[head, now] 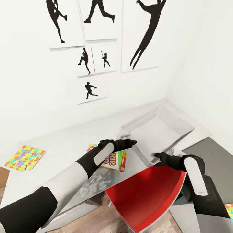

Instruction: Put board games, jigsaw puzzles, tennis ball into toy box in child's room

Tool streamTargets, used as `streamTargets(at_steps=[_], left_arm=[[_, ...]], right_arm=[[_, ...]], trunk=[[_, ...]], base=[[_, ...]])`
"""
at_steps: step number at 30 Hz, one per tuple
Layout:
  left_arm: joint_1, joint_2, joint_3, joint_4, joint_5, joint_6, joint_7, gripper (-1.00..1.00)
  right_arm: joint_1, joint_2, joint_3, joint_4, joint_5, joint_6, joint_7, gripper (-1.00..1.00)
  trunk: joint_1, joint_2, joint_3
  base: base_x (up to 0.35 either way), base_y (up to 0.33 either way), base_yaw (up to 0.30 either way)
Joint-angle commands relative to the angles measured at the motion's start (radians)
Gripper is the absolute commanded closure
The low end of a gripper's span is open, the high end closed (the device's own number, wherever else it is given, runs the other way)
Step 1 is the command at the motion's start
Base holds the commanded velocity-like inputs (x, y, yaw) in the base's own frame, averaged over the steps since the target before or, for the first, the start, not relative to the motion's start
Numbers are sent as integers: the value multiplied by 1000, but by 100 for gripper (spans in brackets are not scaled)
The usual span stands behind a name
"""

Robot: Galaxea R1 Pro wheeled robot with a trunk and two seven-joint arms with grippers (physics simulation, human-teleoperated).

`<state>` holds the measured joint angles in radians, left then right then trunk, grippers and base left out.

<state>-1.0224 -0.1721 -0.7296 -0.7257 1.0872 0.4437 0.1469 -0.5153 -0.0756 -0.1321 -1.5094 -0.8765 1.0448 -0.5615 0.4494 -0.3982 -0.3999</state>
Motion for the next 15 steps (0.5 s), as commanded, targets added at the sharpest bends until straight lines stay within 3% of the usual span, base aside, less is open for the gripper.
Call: streamTargets(at_steps=[1, 11, 12, 13, 14, 15], left_arm=[[-1, -2, -4, -61, 11, 0, 8, 100], [-1, -2, -4, -61, 10, 0, 8, 100], [-1, -2, -4, -61, 10, 0, 8, -100], [-1, -2, -4, -61, 10, 0, 8, -100], [-1, -2, -4, -61, 10, 0, 8, -100], [-1, -2, -4, -61, 10, 0, 8, -100]], right_arm=[[0, 0, 19, 26, -33, 2, -9, 100], [0, 0, 20, 26, -33, 2, -9, 100], [0, 0, 20, 26, -33, 2, -9, 100], [0, 0, 20, 26, -33, 2, -9, 100], [0, 0, 19, 26, -33, 2, -9, -100], [0, 0, 19, 26, -33, 2, -9, -100]], trunk=[[1, -2, -3], [1, -2, -5], [1, -2, -5], [1, -2, -5], [1, -2, -5], [1, -2, -5]], base=[[0, 0, 0], [0, 0, 0], [0, 0, 0], [0, 0, 0], [0, 0, 0], [0, 0, 0]])
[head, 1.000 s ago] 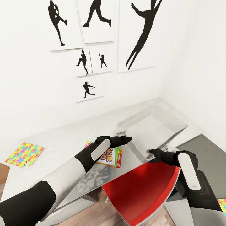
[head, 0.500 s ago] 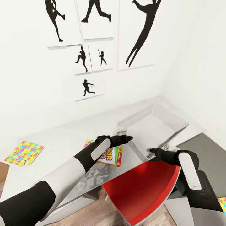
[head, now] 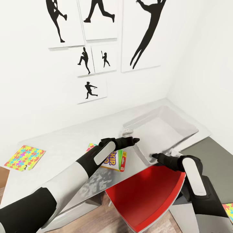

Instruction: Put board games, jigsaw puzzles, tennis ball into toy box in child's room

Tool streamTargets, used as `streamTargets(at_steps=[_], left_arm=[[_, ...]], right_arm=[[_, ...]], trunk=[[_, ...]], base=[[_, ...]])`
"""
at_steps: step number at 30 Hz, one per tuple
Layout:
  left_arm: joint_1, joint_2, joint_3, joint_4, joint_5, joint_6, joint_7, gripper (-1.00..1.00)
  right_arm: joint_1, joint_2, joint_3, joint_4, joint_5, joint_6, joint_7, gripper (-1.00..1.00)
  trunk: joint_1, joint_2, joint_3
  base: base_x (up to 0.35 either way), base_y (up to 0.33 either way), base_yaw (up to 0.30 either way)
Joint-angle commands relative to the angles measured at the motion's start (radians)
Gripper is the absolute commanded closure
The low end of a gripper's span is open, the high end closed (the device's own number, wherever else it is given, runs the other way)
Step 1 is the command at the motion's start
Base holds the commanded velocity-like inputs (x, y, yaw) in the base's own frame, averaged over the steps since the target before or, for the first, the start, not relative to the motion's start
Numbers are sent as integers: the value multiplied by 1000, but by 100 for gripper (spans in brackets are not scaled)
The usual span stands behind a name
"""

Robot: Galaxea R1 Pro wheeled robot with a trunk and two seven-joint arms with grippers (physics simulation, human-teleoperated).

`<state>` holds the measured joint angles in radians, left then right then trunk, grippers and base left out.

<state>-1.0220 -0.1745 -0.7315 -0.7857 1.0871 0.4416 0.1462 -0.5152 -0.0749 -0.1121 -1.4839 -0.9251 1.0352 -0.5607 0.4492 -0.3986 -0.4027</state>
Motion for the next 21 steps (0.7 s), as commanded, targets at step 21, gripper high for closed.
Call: streamTargets(at_steps=[21], left_arm=[[6, 0, 0, -79, 10, 24, 10, -100]], right_arm=[[0, 0, -1, -4, 15, 12, -10, -100]], trunk=[[1, -1, 4]], base=[[0, 0, 0]])
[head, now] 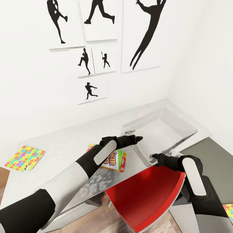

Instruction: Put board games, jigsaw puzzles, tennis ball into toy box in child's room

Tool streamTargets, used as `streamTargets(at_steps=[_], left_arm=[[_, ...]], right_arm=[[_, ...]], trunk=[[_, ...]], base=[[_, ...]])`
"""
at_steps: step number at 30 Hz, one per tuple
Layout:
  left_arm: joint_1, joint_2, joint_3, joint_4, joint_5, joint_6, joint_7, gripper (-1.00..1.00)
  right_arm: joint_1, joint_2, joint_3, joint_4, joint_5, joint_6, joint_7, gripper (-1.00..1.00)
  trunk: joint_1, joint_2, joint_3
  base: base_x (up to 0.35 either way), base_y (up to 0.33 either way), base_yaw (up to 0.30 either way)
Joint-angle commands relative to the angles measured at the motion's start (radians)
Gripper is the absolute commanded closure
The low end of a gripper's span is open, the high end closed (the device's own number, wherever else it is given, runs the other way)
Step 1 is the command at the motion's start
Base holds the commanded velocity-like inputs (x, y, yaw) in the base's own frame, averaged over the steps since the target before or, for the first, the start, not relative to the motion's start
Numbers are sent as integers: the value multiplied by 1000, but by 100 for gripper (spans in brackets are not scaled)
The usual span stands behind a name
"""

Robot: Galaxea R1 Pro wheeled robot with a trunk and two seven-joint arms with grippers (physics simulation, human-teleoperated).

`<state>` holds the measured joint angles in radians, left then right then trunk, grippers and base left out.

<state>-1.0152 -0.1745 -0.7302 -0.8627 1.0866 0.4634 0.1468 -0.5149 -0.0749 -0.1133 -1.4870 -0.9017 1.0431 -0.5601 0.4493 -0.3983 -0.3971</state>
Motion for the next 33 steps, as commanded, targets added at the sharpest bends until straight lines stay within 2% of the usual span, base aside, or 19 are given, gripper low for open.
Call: streamTargets(at_steps=[1, 9, 11, 15, 16, 19, 20, 22, 23, 26, 28, 29, 30, 32, 33], left_arm=[[0, 0, -1, -10, 10, 7, 9, -100], [4, 0, 4, -88, 10, 71, 8, -100], [7, 19, 7, -129, 10, 96, 8, -100], [25, 83, 27, -245, 17, 161, 8, -100], [38, 105, 41, -290, 26, 185, 8, -100], [62, 141, 70, -360, 47, 224, 9, -100], [79, 166, 93, -404, 60, 252, 9, -100], [98, 191, 116, -445, 70, 280, 9, -100], [116, 219, 142, -479, 78, 308, 9, -100], [144, 261, 187, -516, 85, 343, 8, -100], [176, 316, 256, -541, 97, 389, 3, -100], [185, 329, 274, -545, 102, 401, -1, -100], [204, 355, 308, -550, 113, 427, -16, -100], [224, 381, 342, -553, 124, 452, -40, -100], [247, 409, 377, -555, 133, 473, -71, -100]], right_arm=[[-1, 0, 0, -1, -8, 4, -11, -100], [-1, -2, -2, -1, -8, 4, -11, -100], [-1, -2, -2, -1, -8, 4, -11, -100], [-1, -2, -2, -1, -8, 4, -10, -100], [-1, -2, -2, -1, -8, 4, -10, -100], [-1, -2, -2, -1, -8, 4, -10, -100], [-1, -2, -2, -1, -8, 4, -10, -100], [-1, -2, -2, -2, -8, 4, -10, -100], [-1, -2, -2, -2, -8, 4, -10, -100], [-1, -2, -2, -2, -8, 4, -10, -100], [-1, -2, -2, -3, -8, 4, -10, -100], [-1, -2, -2, -3, -8, 4, -10, -100], [-1, -2, -2, -3, -8, 4, -10, -100], [-1, -2, -2, -4, -8, 4, -10, -100], [-1, -2, -2, -4, -8, 4, -10, -100]], trunk=[[1, -2, 0], [1, -2, 12], [1, -2, 15], [1, -2, 22], [1, -2, 23], [1, -2, 28], [1, -2, 30], [1, -2, 33], [1, -2, 35], [1, -2, 39], [1, -2, 43], [1, -2, 44], [1, -2, 46], [1, -2, 49], [1, -2, 51]], base=[[0, 0, 0], [0, 0, 0], [0, 0, 0], [0, 0, 0], [0, 0, 0], [0, 0, 0], [0, 0, 0], [0, 0, 0], [0, 0, 0], [0, 0, 0], [0, 0, 0], [0, 0, 0], [0, 0, 0], [0, 0, 0], [0, 0, 0]])
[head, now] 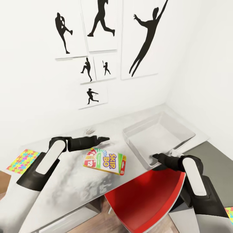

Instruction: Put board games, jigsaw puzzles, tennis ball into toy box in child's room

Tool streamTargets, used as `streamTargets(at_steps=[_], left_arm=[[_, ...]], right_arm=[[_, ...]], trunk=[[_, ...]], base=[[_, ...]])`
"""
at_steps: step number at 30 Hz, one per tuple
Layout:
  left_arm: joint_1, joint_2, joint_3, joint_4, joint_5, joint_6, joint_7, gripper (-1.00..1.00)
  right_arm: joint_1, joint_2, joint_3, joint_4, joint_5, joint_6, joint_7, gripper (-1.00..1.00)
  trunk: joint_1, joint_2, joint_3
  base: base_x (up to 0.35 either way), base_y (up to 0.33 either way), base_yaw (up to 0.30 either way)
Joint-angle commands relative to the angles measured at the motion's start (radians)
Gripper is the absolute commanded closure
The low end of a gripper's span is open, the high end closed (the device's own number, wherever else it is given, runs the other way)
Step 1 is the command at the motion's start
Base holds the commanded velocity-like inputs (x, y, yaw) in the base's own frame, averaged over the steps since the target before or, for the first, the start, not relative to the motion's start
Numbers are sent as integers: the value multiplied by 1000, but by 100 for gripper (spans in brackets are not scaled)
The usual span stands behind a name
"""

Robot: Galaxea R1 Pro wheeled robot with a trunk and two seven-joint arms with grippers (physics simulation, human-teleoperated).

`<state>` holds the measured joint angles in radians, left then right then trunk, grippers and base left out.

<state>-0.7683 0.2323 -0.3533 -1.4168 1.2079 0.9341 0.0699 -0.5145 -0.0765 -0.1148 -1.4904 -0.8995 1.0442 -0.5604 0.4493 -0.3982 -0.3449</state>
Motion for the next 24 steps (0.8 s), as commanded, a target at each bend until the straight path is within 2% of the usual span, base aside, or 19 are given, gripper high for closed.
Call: streamTargets(at_steps=[1, 3, 6, 8, 10, 14, 19, 24], left_arm=[[12, 17, 17, -1, 16, 10, -12, -100], [71, 80, 79, 5, 23, 30, -90, -100], [121, 123, 118, 9, 24, 35, -153, -100], [188, 167, 165, 12, 21, 36, -232, -100], [233, 187, 197, 14, 17, 35, -278, -100], [295, 202, 243, 16, 13, 35, -325, -100], [328, 206, 260, 16, 10, 35, -339, -100], [336, 208, 265, 15, 9, 35, -353, -100]], right_arm=[[-1, 0, 0, -1, -10, 3, -10, -100], [-1, 0, 0, -2, -10, 3, -10, -100], [-1, 0, -1, -2, -10, 3, -10, -100], [-1, -4, -1, -3, -10, 3, -10, -100], [-1, -7, -1, -3, -10, 3, -10, -100], [-1, -12, -3, -3, -10, 3, -10, -100], [8, -15, -7, -5, -9, 3, -10, -100], [17, -17, -11, -6, -8, 3, -10, -100]], trunk=[[1, -2, 0], [1, -2, 3], [1, -2, 8], [1, -2, 11], [1, -2, 14], [1, -2, 21], [1, -2, 29], [1, -2, 37]], base=[[0, 0, 0], [0, 0, 0], [0, 0, 0], [0, 0, 0], [0, 0, 0], [0, 0, 0], [0, 0, 0], [0, 0, 0]])
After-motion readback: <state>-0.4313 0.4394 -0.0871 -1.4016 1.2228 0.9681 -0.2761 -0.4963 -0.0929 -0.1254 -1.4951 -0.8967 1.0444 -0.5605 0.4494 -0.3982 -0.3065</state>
